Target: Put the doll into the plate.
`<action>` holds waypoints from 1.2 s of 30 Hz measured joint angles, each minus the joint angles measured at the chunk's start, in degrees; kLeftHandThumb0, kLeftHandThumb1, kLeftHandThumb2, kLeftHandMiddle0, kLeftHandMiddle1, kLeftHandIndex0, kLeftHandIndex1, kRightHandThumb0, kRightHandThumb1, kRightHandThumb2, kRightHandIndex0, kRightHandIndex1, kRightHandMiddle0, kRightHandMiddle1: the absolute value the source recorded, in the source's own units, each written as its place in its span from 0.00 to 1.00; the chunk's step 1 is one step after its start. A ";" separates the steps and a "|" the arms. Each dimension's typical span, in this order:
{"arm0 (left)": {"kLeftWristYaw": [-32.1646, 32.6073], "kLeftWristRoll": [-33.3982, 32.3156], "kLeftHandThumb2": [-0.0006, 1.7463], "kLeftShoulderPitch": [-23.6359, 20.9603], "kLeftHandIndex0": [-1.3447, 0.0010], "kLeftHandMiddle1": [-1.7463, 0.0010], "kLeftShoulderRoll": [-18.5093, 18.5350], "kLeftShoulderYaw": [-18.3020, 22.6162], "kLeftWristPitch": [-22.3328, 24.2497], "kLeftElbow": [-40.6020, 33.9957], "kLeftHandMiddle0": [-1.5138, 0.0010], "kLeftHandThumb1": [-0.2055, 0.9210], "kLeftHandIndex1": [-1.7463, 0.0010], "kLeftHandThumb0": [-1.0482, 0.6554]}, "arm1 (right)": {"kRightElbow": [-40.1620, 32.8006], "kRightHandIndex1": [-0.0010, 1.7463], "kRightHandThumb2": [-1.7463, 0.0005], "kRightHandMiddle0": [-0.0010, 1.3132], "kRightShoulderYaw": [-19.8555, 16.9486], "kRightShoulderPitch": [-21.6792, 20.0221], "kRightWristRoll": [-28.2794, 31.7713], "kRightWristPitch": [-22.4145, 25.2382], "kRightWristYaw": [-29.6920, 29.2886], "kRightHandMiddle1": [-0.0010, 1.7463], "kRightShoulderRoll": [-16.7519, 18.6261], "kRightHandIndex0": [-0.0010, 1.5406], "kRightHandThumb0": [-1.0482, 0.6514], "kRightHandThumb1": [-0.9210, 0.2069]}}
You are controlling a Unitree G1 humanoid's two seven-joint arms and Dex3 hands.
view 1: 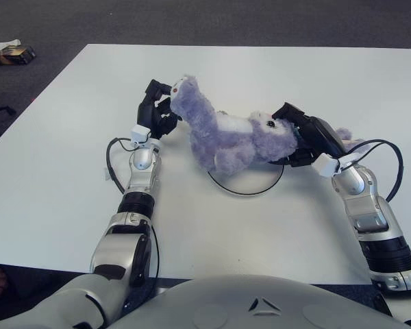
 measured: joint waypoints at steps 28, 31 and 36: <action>-0.01 -0.01 0.18 -0.23 0.68 0.00 -0.01 0.00 0.03 0.41 0.40 1.00 0.13 0.41 | -1.97 0.00 1.00 0.37 -4.69 2.24 9.69 -2.44 10.57 0.04 -6.62 0.32 0.30 0.08; -0.01 -0.02 0.18 -0.27 0.68 0.00 -0.01 0.00 0.03 0.53 0.40 1.00 0.13 0.41 | -2.33 0.00 1.00 0.37 -5.79 2.21 11.47 -2.37 11.90 0.04 -7.64 0.31 0.30 0.09; -0.02 -0.02 0.18 -0.38 0.68 0.00 -0.02 0.00 0.04 0.69 0.40 1.00 0.13 0.41 | -3.77 0.00 1.00 0.36 -7.83 2.12 14.21 -0.65 14.17 0.03 -9.26 0.31 0.30 0.09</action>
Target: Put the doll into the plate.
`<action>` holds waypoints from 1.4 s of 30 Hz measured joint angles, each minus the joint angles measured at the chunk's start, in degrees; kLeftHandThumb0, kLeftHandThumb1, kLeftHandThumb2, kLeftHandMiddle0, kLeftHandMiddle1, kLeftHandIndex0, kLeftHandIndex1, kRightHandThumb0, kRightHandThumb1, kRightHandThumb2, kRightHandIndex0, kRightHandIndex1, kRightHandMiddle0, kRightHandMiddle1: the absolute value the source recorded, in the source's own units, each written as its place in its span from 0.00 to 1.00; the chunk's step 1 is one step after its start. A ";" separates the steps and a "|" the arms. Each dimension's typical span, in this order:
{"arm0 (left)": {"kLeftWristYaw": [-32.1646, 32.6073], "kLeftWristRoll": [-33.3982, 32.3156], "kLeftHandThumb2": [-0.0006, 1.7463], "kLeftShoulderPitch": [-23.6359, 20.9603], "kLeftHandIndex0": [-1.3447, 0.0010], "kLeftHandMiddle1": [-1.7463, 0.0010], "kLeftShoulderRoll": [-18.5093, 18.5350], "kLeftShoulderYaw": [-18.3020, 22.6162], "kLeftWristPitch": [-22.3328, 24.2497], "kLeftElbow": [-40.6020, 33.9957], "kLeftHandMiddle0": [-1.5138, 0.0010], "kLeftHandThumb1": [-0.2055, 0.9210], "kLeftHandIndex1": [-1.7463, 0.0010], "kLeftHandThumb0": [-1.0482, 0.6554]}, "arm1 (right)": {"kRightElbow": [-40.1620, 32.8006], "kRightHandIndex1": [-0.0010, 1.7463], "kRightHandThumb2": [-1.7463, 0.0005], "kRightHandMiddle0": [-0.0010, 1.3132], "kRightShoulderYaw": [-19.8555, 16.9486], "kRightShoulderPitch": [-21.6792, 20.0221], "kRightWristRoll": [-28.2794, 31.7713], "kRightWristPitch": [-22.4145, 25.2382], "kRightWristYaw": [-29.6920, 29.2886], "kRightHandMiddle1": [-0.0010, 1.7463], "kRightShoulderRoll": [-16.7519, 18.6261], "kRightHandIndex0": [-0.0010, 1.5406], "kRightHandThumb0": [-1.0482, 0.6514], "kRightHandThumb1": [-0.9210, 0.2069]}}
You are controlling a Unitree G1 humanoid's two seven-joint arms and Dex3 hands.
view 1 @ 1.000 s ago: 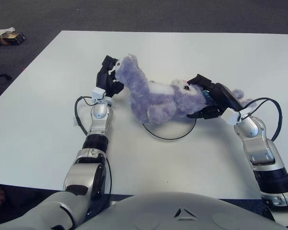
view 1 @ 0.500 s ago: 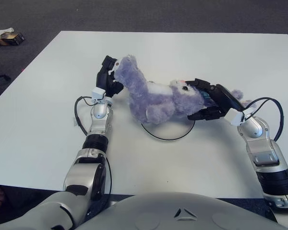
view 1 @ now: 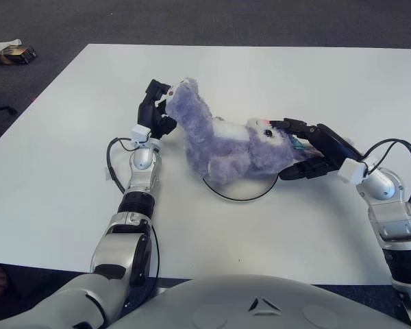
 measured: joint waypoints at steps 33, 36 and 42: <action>-0.23 -0.04 0.18 -0.77 0.69 0.00 0.13 0.05 0.03 1.55 0.41 1.00 0.13 0.41 | -8.55 0.00 1.00 0.37 -10.63 -4.69 4.59 22.70 -0.30 0.02 -4.82 0.25 0.26 0.09; -0.23 -0.04 0.18 -0.78 0.69 0.00 0.13 0.04 0.04 1.56 0.41 1.00 0.13 0.41 | -9.44 0.00 1.00 0.38 -10.73 -4.83 4.13 24.82 -1.09 0.02 -4.82 0.25 0.32 0.09; -0.23 -0.04 0.18 -0.85 0.69 0.00 0.12 0.03 0.03 1.68 0.41 1.00 0.13 0.41 | -10.49 0.02 0.99 0.43 -10.74 -5.59 3.01 30.80 -3.30 0.04 -4.79 0.30 0.43 0.07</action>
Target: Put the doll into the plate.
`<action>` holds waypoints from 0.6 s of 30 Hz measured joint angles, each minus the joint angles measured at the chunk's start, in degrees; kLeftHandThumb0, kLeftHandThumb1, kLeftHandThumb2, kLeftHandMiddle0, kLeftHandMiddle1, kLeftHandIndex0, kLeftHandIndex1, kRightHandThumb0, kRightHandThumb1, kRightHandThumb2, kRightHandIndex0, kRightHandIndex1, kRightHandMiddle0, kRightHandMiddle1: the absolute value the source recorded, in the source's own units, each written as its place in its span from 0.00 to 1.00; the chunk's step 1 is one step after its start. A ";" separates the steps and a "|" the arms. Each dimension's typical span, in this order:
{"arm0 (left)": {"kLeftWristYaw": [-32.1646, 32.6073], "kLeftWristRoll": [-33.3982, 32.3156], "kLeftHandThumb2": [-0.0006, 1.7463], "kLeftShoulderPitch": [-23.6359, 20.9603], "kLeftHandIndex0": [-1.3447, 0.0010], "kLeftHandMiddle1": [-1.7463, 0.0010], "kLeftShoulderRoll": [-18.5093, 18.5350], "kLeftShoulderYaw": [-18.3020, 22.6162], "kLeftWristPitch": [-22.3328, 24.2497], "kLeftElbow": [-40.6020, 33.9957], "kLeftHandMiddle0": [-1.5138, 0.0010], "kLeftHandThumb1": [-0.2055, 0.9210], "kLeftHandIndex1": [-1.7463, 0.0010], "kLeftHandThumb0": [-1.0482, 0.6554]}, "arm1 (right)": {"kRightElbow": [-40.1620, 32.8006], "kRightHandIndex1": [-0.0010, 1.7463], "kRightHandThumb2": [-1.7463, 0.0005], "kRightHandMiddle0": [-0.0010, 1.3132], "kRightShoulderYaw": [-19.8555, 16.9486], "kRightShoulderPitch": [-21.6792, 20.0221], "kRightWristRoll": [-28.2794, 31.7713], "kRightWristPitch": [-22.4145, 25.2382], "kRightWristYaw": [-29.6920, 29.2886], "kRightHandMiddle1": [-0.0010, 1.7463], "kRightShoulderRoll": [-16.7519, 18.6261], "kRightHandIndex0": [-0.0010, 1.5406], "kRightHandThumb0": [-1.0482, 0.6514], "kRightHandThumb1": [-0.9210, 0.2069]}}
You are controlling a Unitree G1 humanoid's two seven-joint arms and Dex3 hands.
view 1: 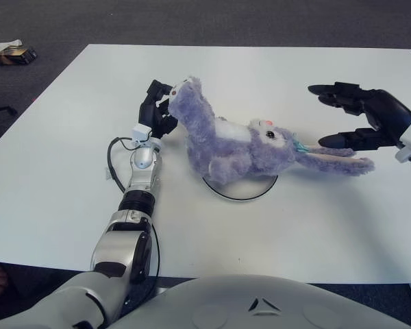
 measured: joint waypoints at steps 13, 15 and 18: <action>0.00 0.03 0.18 -0.04 0.69 0.00 0.07 0.00 -0.01 0.13 0.42 1.00 0.13 0.41 | 10.79 0.02 0.99 0.56 -0.57 -3.12 -4.50 -7.70 -14.46 0.13 7.60 0.47 0.44 0.03; 0.00 0.03 0.18 -0.05 0.69 0.00 0.04 -0.01 -0.01 0.11 0.42 1.00 0.13 0.41 | 13.40 0.03 0.99 0.56 -1.21 -3.11 -4.00 -10.21 -15.69 0.14 8.95 0.50 0.44 0.02; 0.00 0.02 0.18 -0.07 0.69 0.00 0.02 -0.02 -0.01 0.07 0.42 1.00 0.13 0.41 | 17.74 0.04 0.98 0.56 -2.24 -3.13 -3.30 -14.47 -16.92 0.18 9.85 0.57 0.44 0.01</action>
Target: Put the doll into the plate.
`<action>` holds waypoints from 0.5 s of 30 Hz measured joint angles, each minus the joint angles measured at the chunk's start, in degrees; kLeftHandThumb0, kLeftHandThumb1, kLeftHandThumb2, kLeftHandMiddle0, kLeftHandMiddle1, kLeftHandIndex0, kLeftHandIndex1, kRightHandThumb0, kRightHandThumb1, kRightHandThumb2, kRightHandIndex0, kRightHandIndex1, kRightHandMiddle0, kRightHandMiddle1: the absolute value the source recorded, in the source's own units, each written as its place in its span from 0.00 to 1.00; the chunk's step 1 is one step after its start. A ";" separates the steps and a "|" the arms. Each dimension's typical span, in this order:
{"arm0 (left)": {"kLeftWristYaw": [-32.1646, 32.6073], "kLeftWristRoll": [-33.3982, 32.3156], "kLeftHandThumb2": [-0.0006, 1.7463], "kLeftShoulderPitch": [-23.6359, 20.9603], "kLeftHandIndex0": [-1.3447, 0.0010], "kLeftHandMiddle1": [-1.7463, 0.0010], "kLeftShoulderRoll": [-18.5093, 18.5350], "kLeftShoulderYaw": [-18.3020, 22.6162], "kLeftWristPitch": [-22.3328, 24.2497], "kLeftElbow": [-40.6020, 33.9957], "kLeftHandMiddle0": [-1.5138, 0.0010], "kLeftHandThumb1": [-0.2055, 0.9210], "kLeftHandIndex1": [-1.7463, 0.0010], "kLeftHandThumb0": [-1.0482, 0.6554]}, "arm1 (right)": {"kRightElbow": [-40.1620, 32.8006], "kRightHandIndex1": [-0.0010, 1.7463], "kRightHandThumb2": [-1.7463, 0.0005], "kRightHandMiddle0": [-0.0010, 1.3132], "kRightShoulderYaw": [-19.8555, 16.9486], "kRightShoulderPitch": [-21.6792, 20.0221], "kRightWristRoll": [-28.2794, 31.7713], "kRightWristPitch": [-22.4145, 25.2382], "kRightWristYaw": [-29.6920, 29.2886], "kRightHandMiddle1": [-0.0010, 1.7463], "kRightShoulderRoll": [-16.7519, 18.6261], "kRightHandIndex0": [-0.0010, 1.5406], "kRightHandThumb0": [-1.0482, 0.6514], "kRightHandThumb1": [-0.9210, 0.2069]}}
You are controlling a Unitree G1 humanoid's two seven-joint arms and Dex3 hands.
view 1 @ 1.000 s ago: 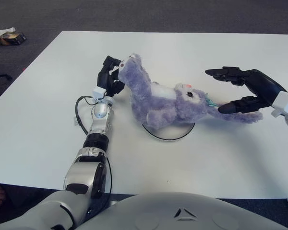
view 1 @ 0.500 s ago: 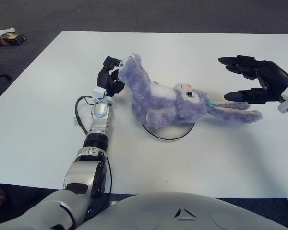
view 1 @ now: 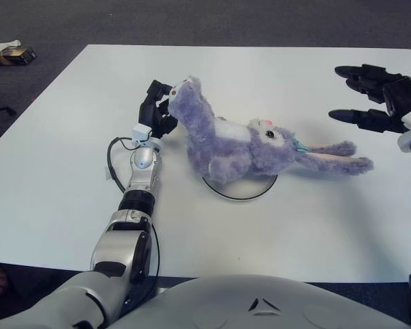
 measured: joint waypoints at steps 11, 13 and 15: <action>0.00 -0.01 0.18 -0.02 0.69 0.00 0.27 0.05 0.00 0.07 0.42 1.00 0.13 0.41 | 8.61 0.54 0.94 0.36 -3.23 -0.90 1.08 -6.80 -6.77 0.75 3.13 0.52 0.60 0.00; 0.00 -0.01 0.18 -0.02 0.69 0.00 0.30 0.07 0.00 0.13 0.42 1.00 0.13 0.41 | 10.30 0.57 0.94 0.35 -3.59 -1.22 0.99 -8.02 -8.56 0.76 3.86 0.52 0.61 0.00; 0.00 -0.01 0.18 -0.04 0.69 0.00 0.33 0.09 -0.01 0.20 0.42 1.00 0.13 0.41 | 12.27 0.58 0.94 0.35 -3.83 -1.51 0.86 -9.84 -10.32 0.76 4.38 0.51 0.61 0.00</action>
